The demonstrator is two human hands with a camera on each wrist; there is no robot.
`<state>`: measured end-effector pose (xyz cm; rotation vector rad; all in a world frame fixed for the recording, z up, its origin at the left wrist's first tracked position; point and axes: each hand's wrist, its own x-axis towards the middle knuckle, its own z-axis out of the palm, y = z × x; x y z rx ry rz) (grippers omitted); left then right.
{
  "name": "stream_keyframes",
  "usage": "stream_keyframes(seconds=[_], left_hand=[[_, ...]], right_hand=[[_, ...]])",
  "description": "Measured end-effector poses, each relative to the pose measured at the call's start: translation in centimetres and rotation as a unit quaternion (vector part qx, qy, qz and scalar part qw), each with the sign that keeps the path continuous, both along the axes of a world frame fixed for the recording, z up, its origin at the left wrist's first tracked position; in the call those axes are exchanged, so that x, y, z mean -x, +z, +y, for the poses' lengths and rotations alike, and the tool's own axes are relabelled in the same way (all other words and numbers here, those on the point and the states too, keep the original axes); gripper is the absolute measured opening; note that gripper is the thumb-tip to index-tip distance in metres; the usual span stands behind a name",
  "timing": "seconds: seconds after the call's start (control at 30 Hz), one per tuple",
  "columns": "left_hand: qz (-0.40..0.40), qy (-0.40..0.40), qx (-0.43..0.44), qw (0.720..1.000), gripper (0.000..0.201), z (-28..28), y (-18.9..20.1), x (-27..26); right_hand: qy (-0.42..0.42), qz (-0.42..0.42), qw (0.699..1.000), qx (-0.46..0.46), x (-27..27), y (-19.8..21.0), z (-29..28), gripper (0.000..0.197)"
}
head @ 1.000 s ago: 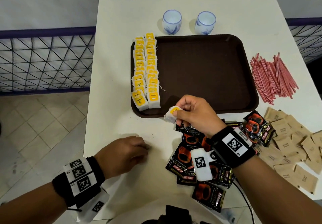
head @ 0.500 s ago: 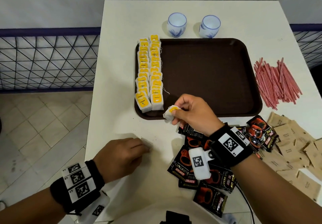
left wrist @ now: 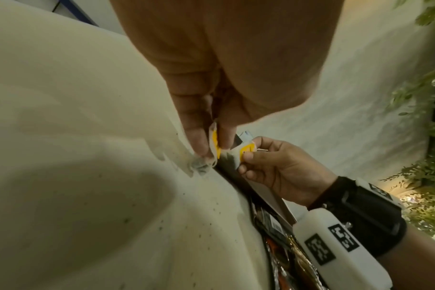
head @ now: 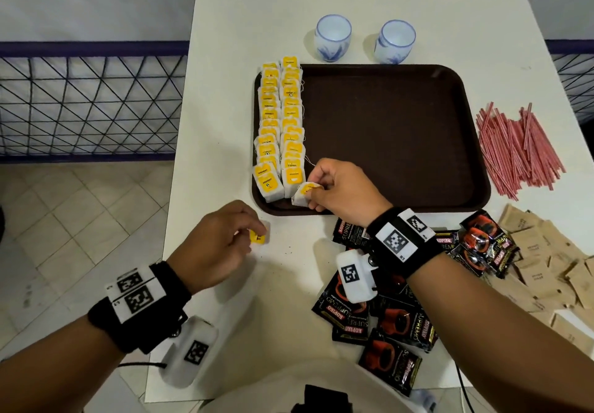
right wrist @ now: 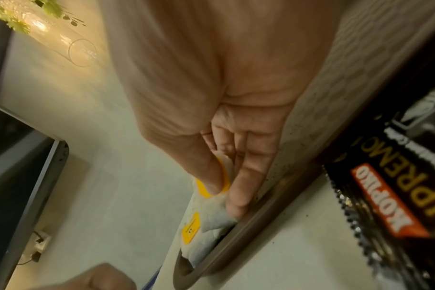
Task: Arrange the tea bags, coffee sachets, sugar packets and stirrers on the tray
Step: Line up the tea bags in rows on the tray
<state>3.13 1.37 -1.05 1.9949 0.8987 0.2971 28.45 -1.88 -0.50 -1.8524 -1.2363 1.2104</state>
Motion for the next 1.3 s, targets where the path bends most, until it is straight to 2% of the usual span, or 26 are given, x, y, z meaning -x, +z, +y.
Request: stream_keyframes(seconds=[0.1, 0.23, 0.4, 0.6, 0.8, 1.07, 1.23, 1.3], left_hand=[[-0.010, 0.007, -0.050, 0.999, 0.011, 0.6, 1.5, -0.9], [-0.014, 0.027, -0.059, 0.998, 0.025, 2.5, 2.5, -2.3], [0.028, 0.007, -0.024, 0.999, 0.021, 4.5, 1.9, -4.3], [0.063, -0.042, -0.044, 0.996, 0.024, 5.9, 2.0, -5.5], [0.112, -0.097, -0.100, 0.984, 0.021, 6.6, 1.8, -6.3], [0.073, -0.088, -0.230, 0.966, 0.009, 6.0, 0.1, -5.4], [0.079, -0.065, -0.197, 0.975, 0.018, 5.1, -0.6, -4.9], [0.083, -0.053, -0.183, 0.978, 0.014, 4.8, -0.9, -4.9]], right_hand=[[0.017, -0.022, 1.000, 0.002, 0.1, -0.1, 0.2, 0.016], [0.037, -0.055, 0.998, 0.005, 0.4, -0.2, 0.8, 0.017], [0.062, -0.087, 0.994, 0.009, 0.7, -0.2, 1.6, 0.013], [0.081, -0.103, 0.991, 0.011, 0.8, -0.5, 2.3, 0.013], [0.086, -0.110, 0.990, 0.015, 0.7, -0.9, 2.5, 0.011], [0.063, -0.116, 0.991, 0.018, 0.7, -0.8, 2.8, 0.018], [0.063, -0.138, 0.988, 0.011, 0.5, -0.1, 2.8, 0.027], [0.066, -0.139, 0.988, 0.015, 0.6, -0.1, 2.7, 0.030]])
